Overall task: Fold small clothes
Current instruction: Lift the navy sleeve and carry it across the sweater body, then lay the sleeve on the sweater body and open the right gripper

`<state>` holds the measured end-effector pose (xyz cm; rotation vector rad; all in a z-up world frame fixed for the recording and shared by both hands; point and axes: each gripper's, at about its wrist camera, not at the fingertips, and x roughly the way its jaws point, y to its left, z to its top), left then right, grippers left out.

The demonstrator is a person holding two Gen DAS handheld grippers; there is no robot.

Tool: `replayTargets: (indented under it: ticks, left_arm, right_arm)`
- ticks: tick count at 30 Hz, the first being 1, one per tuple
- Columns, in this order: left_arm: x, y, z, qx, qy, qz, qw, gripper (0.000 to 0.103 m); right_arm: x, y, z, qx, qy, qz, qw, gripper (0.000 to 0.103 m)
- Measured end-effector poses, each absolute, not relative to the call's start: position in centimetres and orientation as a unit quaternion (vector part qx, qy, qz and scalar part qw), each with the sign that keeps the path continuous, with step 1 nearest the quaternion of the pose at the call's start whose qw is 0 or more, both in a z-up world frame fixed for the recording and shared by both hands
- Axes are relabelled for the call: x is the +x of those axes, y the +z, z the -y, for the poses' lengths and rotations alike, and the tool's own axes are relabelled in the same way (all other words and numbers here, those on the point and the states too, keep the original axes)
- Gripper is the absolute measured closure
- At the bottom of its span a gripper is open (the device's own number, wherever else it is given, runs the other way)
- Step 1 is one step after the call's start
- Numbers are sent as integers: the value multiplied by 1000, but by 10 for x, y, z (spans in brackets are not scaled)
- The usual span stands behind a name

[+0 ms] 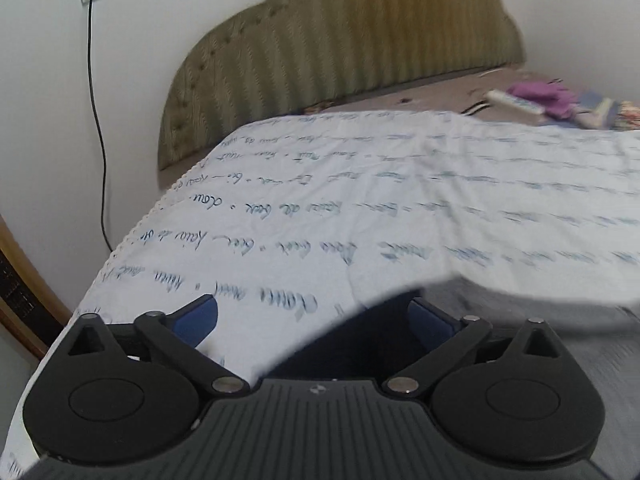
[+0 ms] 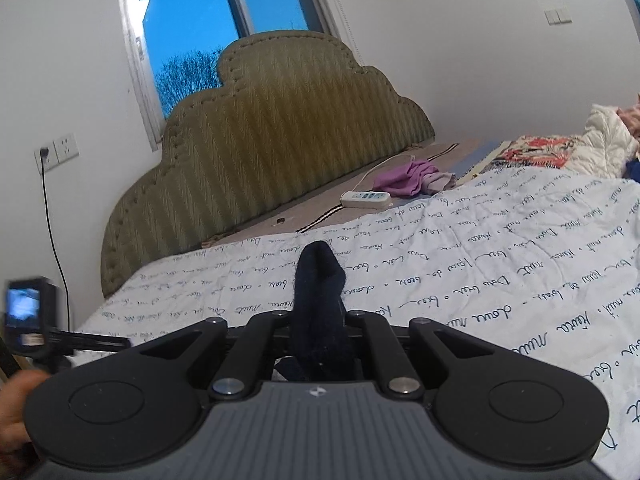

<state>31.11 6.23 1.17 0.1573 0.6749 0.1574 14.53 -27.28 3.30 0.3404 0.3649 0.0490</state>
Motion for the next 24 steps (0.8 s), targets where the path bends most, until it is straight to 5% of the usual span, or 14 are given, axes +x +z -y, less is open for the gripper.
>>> replayTargets:
  ticks: [10,24]
  left_arm:
    - [202,-9,-51,47,20,-371,927,0]
    - [159,-3,-62,42,43,-362,930,0]
  right_arm:
    - [163,10,215,128,42,-226,965,96]
    - [179,-10,165,93,51,-260,960,96]
